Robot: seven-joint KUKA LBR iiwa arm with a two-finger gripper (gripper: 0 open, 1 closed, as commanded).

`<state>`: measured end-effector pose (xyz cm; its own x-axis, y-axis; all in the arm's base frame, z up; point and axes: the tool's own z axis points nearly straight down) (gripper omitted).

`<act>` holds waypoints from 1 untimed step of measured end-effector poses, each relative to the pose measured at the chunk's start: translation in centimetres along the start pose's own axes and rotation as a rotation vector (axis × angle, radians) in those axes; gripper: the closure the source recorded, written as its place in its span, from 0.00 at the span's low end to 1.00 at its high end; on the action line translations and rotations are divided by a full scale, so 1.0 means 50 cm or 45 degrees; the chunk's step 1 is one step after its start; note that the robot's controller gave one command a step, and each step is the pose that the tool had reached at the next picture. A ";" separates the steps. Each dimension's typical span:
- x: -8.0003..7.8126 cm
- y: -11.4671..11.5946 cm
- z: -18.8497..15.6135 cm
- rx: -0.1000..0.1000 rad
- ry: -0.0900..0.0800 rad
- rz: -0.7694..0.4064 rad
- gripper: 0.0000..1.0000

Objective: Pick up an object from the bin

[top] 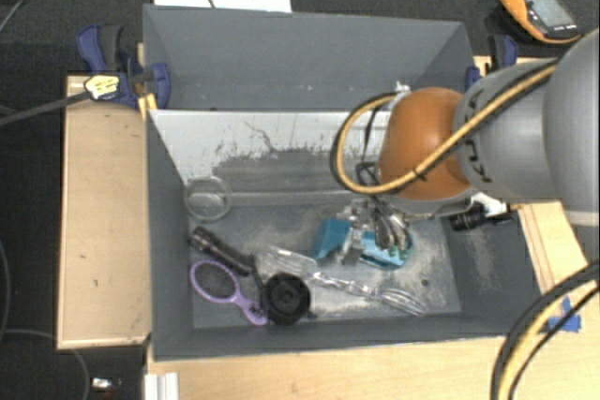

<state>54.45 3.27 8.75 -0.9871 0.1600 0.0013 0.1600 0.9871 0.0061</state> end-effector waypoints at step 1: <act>-0.001 0.000 -0.030 0.000 -0.001 -0.001 1.00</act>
Offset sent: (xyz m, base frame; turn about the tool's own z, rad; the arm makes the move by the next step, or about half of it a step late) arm 0.0001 -0.0002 0.0960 -0.0001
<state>54.48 3.25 10.23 -0.9872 0.1595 0.0004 0.1595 0.9872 0.0059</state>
